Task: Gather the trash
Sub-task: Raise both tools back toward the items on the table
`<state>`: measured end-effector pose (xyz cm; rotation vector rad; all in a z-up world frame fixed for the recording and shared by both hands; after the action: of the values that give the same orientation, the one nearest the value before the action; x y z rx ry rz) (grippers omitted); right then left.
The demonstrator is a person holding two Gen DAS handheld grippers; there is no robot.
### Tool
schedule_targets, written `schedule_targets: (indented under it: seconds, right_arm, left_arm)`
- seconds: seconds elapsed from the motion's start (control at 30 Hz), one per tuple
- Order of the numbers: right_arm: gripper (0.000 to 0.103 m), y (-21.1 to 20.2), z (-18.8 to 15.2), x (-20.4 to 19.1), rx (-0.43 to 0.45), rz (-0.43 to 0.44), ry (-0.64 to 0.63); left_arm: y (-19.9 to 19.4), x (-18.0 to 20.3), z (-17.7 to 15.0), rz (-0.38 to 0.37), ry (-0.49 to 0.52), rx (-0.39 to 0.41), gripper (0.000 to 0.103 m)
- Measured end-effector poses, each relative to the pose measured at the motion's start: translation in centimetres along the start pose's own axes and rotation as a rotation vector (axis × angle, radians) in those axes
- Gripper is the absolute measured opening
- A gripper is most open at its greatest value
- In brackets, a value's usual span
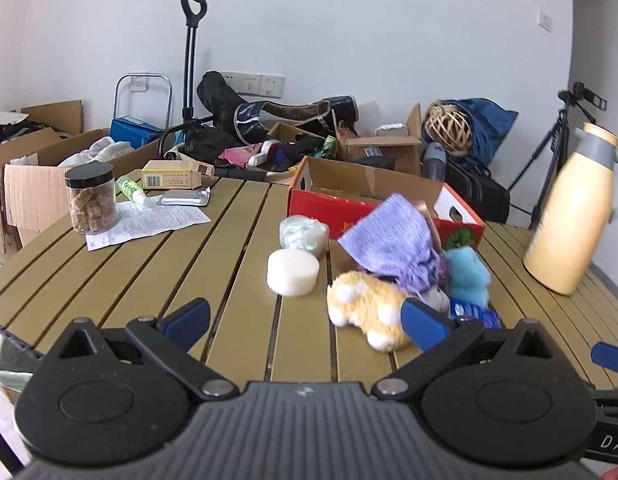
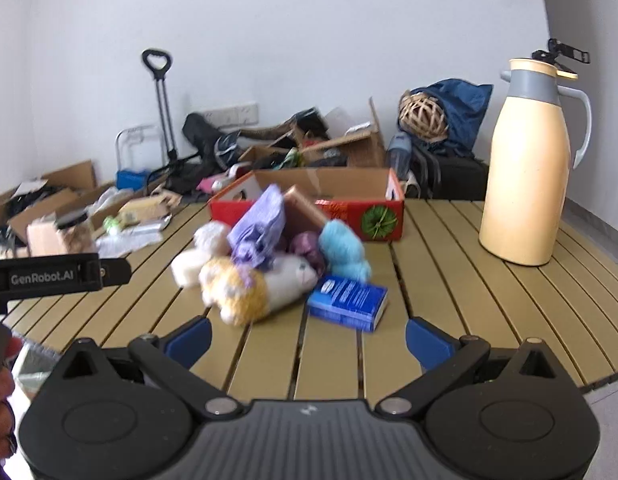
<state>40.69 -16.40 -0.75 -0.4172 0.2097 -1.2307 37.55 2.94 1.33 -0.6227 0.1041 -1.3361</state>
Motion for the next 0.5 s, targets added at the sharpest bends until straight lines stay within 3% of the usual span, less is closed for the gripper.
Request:
schedule_targets:
  seconds: [0.23, 0.5]
  right_arm:
    - [0.103, 5.7, -0.6, 1.8, 0.035, -0.112, 0.041]
    - [0.103, 12.5, -1.4, 1.8, -0.007, -0.140, 0.031]
  left_arm:
    - [3.9, -0.3, 0.5, 0.002, -0.015, 0.020, 0.103]
    - [7.4, 0.2, 0.4, -0.020, -0.004, 0.012, 0.103]
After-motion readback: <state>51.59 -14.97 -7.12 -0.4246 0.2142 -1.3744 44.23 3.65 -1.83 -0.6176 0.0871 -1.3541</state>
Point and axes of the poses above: each gripper's, at about its wrist camera, not at the fingertips, and y roughly the way its jaws point, x to its right, z to its top, the point moved 7 cm from there along y, roughly the way its jaws point, and after that the axes turned 10 degrees about -y, right-handed, at the moved point
